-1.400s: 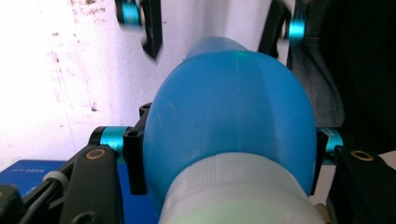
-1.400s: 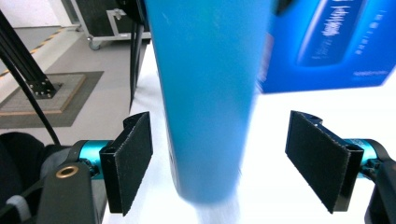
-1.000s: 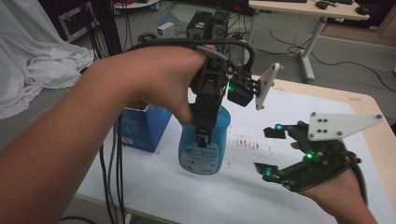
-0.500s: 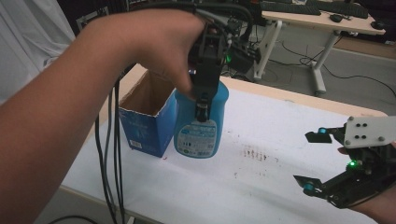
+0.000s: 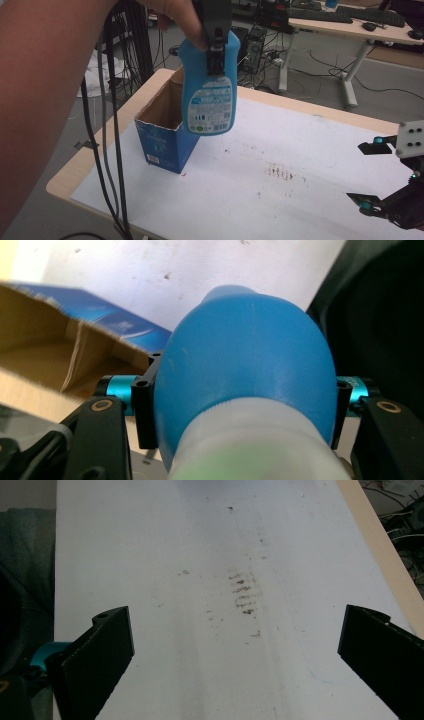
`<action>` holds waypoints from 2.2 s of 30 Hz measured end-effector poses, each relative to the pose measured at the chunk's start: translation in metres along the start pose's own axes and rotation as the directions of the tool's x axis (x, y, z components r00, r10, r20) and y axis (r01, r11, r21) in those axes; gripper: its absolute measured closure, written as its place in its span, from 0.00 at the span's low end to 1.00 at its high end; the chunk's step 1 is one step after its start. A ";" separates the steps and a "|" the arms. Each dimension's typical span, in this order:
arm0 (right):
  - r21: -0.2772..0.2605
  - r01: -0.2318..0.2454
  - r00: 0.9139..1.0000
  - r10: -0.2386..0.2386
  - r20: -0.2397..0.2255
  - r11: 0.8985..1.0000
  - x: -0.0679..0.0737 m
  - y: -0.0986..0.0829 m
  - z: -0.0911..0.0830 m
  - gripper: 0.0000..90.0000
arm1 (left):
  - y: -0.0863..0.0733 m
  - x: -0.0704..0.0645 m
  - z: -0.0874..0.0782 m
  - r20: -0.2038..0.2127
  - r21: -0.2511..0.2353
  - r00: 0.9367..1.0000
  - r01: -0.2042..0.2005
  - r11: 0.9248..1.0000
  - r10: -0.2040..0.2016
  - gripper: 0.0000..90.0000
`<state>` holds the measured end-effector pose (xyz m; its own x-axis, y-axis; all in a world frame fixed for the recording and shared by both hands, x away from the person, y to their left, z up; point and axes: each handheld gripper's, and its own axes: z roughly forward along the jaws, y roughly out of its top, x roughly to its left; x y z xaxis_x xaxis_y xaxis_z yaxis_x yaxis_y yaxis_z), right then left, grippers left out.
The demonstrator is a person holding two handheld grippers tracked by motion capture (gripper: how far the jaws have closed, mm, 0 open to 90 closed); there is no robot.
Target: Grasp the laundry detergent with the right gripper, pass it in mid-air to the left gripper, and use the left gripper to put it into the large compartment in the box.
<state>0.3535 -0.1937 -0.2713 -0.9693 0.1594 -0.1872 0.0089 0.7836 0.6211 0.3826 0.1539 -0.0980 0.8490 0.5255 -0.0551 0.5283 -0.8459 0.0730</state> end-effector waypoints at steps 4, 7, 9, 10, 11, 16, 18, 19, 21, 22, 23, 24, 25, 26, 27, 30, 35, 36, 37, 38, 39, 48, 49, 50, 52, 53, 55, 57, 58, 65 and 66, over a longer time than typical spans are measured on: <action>0.008 0.002 1.000 -0.002 -0.002 1.000 0.000 0.001 0.000 0.01 | -0.008 0.011 -0.006 -0.020 -0.014 0.985 0.171 0.985 -0.171 0.42; 0.016 0.003 1.000 -0.003 -0.004 1.000 0.001 0.003 0.004 0.01 | -0.015 0.020 -0.008 -0.056 -0.014 0.960 0.275 0.961 -0.275 0.42; 0.021 0.005 1.000 -0.005 0.000 1.000 0.002 0.003 0.005 0.01 | -0.024 0.030 -0.008 -0.069 -0.014 0.929 0.364 0.931 -0.364 0.42; 0.023 0.003 1.000 -0.003 0.000 1.000 0.002 0.004 0.006 0.01 | -0.026 0.033 -0.008 -0.075 -0.015 0.915 0.397 0.918 -0.397 0.42; 0.024 0.002 1.000 -0.002 0.000 1.000 0.002 0.004 0.006 0.01 | -0.029 0.035 -0.008 -0.084 -0.010 0.902 0.424 0.905 -0.424 0.42; 0.015 -0.004 1.000 0.004 0.011 1.000 0.002 0.005 0.008 0.01 | -0.038 0.046 -0.005 -0.145 -0.001 0.843 0.523 0.852 -0.518 0.42; 0.014 -0.007 1.000 0.007 0.009 1.000 0.002 0.004 0.008 0.01 | -0.042 0.050 -0.003 -0.155 -0.007 0.821 0.555 0.832 -0.549 0.42; 0.017 -0.006 1.000 0.006 0.010 1.000 0.002 0.004 0.008 0.01 | -0.045 0.053 -0.002 -0.154 -0.010 0.809 0.573 0.819 -0.568 0.42; 0.016 -0.007 1.000 0.007 0.009 1.000 0.002 0.004 0.009 0.01 | -0.046 0.055 -0.001 -0.152 -0.013 0.798 0.588 0.809 -0.583 0.42; 0.015 -0.012 1.000 0.012 0.007 1.000 0.002 0.003 0.009 0.01 | -0.048 0.057 0.001 -0.149 -0.014 0.789 0.600 0.800 -0.595 0.42; 0.012 -0.013 1.000 0.013 0.009 1.000 0.002 0.002 0.009 0.01 | -0.050 0.059 0.003 -0.147 -0.011 0.785 0.607 0.794 -0.602 0.42; 0.012 -0.013 1.000 0.013 0.009 1.000 0.003 0.002 0.009 0.01 | -0.051 0.062 0.007 -0.138 -0.006 0.777 0.620 0.785 -0.614 0.42; 0.012 -0.013 1.000 0.013 0.009 1.000 0.003 0.002 0.009 0.01 | -0.052 0.064 0.009 -0.133 -0.003 0.775 0.623 0.782 -0.618 0.42; 0.011 -0.014 1.000 0.014 0.011 1.000 0.003 0.002 0.009 0.01 | -0.052 0.065 0.012 -0.129 0.000 0.773 0.626 0.780 -0.621 0.42; 0.009 -0.012 1.000 0.012 0.012 1.000 0.003 0.002 0.009 0.01 | -0.053 0.067 0.015 -0.126 0.005 0.771 0.630 0.777 -0.624 0.42; 0.006 -0.011 1.000 0.011 0.010 1.000 0.004 0.002 0.009 0.01 | -0.054 0.071 0.025 -0.119 0.015 0.770 0.632 0.775 -0.626 0.42; 0.003 -0.018 1.000 0.018 0.006 1.000 0.006 0.001 0.010 0.01 | -0.056 0.076 0.042 -0.100 0.036 0.783 0.620 0.784 -0.614 0.42; -0.003 -0.021 1.000 0.021 0.007 1.000 0.006 0.000 0.011 0.01 | -0.057 0.080 0.055 -0.086 0.045 0.792 0.609 0.792 -0.604 0.42; -0.002 -0.016 1.000 0.016 0.008 1.000 0.006 0.000 0.011 0.01 | -0.058 0.081 0.061 -0.079 0.049 0.798 0.602 0.797 -0.598 0.42; -0.002 -0.016 1.000 0.016 0.008 1.000 0.006 0.000 0.011 0.01 | -0.058 0.081 0.061 -0.079 0.049 0.798 0.602 0.797 -0.598 0.42; -0.005 -0.024 1.000 0.024 0.010 1.000 0.006 -0.001 0.010 0.01 | -0.058 0.084 0.077 -0.067 0.063 0.811 0.584 0.809 -0.581 0.42; -0.016 -0.017 1.000 0.017 0.007 1.000 0.007 -0.003 0.009 0.01 | -0.057 0.094 0.127 -0.053 0.110 0.891 0.454 0.884 -0.451 0.42; -0.015 -0.019 1.000 0.019 0.008 1.000 0.007 -0.004 0.009 0.01 | -0.057 0.094 0.127 -0.053 0.110 0.891 0.454 0.884 -0.451 0.42; -0.012 -0.020 1.000 0.020 0.007 1.000 0.007 -0.004 0.009 0.01 | -0.058 0.095 0.136 -0.053 0.110 0.906 0.423 0.900 -0.419 0.42; -0.010 -0.023 1.000 0.024 0.006 1.000 0.008 -0.005 0.011 0.01 | -0.059 0.097 0.142 -0.057 0.115 0.931 0.364 0.924 -0.360 0.42; -0.007 -0.024 1.000 0.024 0.004 1.000 0.007 -0.006 0.011 0.01 | -0.060 0.097 0.146 -0.060 0.115 0.944 0.331 0.937 -0.326 0.42; -0.006 -0.026 1.000 0.026 0.003 1.000 0.008 -0.006 0.012 0.01 | -0.061 0.097 0.149 -0.060 0.122 0.957 0.288 0.950 -0.282 0.42; -0.007 -0.023 1.000 0.023 -0.004 1.000 0.008 -0.005 0.013 0.01 | -0.062 0.097 0.159 -0.074 0.113 0.983 0.179 0.977 -0.171 0.42; -0.006 -0.020 1.000 0.020 -0.006 1.000 0.008 -0.005 0.014 0.01 | -0.062 0.098 0.162 -0.073 0.116 0.983 0.177 0.977 -0.169 0.42; -0.009 -0.014 1.000 0.014 -0.003 1.000 0.010 -0.003 0.014 0.01 | -0.065 0.101 0.180 -0.030 0.119 0.994 0.110 0.987 -0.107 0.42; -0.006 -0.015 1.000 0.015 -0.002 1.000 0.010 -0.003 0.014 0.01 | -0.065 0.102 0.181 -0.030 0.121 0.994 0.104 0.987 -0.101 0.42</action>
<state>0.3475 -0.1861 -0.2861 -0.9696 0.1696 -0.1762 0.0218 0.7775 0.6285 0.4329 0.2459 -0.2885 0.7910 0.6110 -0.0321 0.6090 -0.7913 -0.0540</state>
